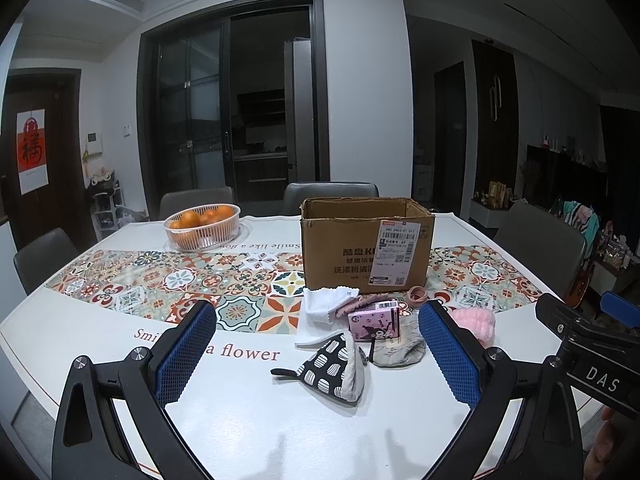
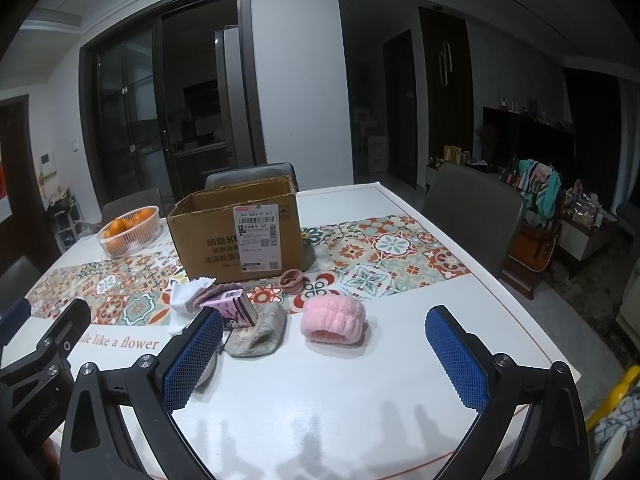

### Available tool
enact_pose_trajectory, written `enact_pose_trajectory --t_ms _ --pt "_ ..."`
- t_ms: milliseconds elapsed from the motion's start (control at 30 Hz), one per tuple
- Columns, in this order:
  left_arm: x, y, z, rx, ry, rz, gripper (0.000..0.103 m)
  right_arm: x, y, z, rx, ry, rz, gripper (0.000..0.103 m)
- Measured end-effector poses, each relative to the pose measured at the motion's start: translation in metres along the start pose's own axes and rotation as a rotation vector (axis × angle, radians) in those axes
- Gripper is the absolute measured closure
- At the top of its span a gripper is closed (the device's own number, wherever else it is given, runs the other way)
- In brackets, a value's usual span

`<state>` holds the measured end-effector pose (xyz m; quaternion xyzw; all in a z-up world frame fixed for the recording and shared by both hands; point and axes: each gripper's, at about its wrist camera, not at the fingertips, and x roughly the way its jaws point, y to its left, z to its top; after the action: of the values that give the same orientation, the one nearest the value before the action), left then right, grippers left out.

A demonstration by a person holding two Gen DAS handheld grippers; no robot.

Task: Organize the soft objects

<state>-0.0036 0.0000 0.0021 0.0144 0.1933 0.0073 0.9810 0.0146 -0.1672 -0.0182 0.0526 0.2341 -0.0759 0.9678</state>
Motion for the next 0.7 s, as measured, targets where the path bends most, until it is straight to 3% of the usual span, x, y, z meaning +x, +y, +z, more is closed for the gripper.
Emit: enact_pose_trajectory --t_ms 700 --pt "-0.0004 -0.0017 0.0012 -0.001 -0.003 -0.001 0.000 -0.0007 -0.0008 0.0004 0.007 0.003 0.004 0.000"
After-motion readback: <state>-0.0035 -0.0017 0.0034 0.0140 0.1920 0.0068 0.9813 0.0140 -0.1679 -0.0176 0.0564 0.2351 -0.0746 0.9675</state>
